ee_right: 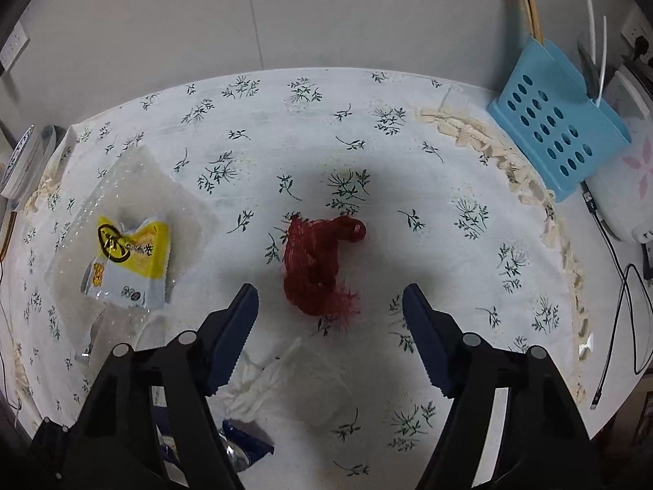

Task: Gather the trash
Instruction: 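Grasp the clear plastic bag with the left tool while the right tool grasps the red mesh net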

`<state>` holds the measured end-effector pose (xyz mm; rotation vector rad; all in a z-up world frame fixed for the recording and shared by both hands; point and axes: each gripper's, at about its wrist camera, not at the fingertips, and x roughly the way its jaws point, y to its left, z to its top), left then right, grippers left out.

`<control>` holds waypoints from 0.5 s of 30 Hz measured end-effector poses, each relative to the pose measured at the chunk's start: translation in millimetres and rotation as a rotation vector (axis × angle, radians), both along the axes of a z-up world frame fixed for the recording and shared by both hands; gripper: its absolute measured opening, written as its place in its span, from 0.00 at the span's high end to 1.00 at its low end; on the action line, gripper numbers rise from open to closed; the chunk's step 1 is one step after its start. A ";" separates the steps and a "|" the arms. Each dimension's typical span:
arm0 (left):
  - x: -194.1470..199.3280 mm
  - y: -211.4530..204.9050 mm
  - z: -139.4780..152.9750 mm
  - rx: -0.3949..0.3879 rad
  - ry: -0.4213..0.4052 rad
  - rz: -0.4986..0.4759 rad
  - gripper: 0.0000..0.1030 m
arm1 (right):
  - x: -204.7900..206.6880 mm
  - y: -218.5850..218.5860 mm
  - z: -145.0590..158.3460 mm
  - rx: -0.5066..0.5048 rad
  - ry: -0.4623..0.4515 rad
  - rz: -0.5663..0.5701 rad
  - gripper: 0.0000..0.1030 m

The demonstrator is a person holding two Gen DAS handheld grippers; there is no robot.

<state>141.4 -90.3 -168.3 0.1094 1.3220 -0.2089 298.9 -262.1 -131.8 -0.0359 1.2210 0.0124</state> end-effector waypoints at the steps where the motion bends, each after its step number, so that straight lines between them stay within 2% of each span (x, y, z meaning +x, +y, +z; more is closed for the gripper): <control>1: 0.7 -0.8 -2.0 0.005 0.003 -0.005 0.30 | 5.8 0.6 -3.3 -0.004 0.011 -0.002 0.36; 3: 2.7 -1.4 -7.2 0.015 0.025 -0.006 0.35 | 15.9 1.4 -10.7 0.007 0.041 -0.005 0.42; 8: 7.5 -2.3 -7.9 0.027 0.034 -0.004 0.44 | 31.2 -0.2 -26.4 0.026 0.103 -0.030 0.52; 10: 8.2 -2.2 -7.1 0.031 0.043 0.003 0.53 | 34.0 -0.1 -29.4 0.042 0.115 -0.034 0.52; 11: 9.0 -2.6 -6.4 0.033 0.049 0.002 0.58 | 34.7 0.4 -31.2 0.043 0.120 -0.038 0.55; 13: 10.4 -2.8 -5.1 0.037 0.063 0.002 0.72 | 36.1 1.7 -36.9 0.050 0.141 -0.044 0.62; 15: 9.6 -2.6 -4.6 0.032 0.077 0.003 0.73 | 36.7 2.8 -40.9 0.066 0.150 -0.041 0.72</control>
